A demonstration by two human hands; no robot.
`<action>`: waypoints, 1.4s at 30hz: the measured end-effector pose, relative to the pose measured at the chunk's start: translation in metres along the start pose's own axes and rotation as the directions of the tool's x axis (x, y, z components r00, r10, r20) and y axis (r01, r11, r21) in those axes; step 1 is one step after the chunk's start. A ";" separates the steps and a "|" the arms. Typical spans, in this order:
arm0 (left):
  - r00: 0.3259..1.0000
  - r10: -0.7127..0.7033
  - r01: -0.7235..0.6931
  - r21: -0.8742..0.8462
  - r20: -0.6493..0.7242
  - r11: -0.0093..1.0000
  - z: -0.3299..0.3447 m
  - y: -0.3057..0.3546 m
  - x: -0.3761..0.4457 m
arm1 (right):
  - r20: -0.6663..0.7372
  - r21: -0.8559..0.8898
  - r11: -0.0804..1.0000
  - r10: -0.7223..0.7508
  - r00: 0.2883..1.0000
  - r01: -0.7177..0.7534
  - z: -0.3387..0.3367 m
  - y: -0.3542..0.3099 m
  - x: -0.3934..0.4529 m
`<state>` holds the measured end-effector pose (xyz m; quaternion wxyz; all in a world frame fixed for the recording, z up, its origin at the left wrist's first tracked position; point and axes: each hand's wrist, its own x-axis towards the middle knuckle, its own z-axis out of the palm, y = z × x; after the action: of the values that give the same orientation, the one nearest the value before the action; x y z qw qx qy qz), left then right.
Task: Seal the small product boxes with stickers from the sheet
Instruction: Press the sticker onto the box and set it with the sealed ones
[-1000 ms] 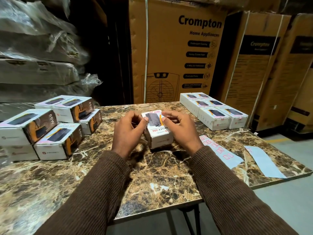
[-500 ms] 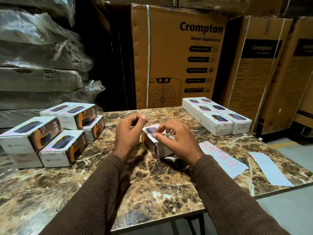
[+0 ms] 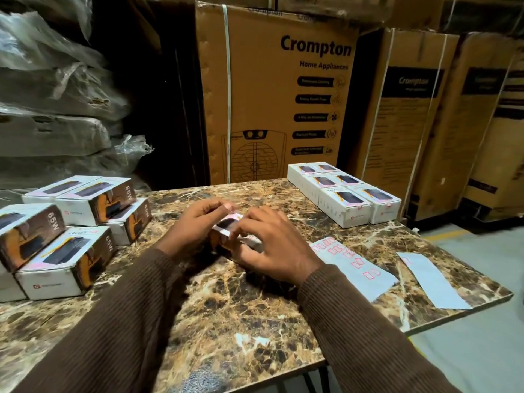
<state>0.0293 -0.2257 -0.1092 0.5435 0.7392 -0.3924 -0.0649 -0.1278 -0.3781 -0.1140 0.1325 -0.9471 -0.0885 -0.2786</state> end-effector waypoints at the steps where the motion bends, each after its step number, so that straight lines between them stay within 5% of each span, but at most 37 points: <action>1: 1.000 0.016 -0.015 0.045 -0.026 0.999 -0.004 -0.003 -0.002 | -0.008 -0.017 1.000 0.010 1.000 -0.010 0.000 0.000 -0.001; 6: 0.988 -0.030 0.038 0.051 -0.150 0.998 -0.017 -0.021 -0.006 | -0.117 -0.069 0.977 0.195 0.974 -0.204 -0.005 0.005 -0.002; 10: 0.991 -0.078 0.083 0.052 -0.105 0.995 -0.016 -0.017 -0.009 | -0.046 -0.070 0.942 0.326 0.944 -0.329 -0.004 0.005 -0.002; 24: 0.956 -0.288 0.276 -0.176 -0.049 0.945 -0.009 0.002 -0.017 | 0.101 0.437 0.747 0.513 0.852 -0.501 -0.009 0.002 0.007; 33: 0.972 -0.215 0.202 -0.121 -0.099 0.972 0.032 0.009 -0.002 | 0.199 0.159 0.863 0.447 0.872 -0.479 -0.049 0.037 0.035; 42: 0.974 -0.224 0.224 -0.028 0.005 0.974 0.084 -0.005 0.093 | 0.046 -0.112 0.914 0.396 0.917 -0.389 -0.034 0.155 0.071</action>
<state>0.0516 -0.3493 -0.1159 0.5427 0.7710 -0.3059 -0.1321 -0.0488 -0.5285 -0.0780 0.1349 -0.9599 0.1132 -0.2183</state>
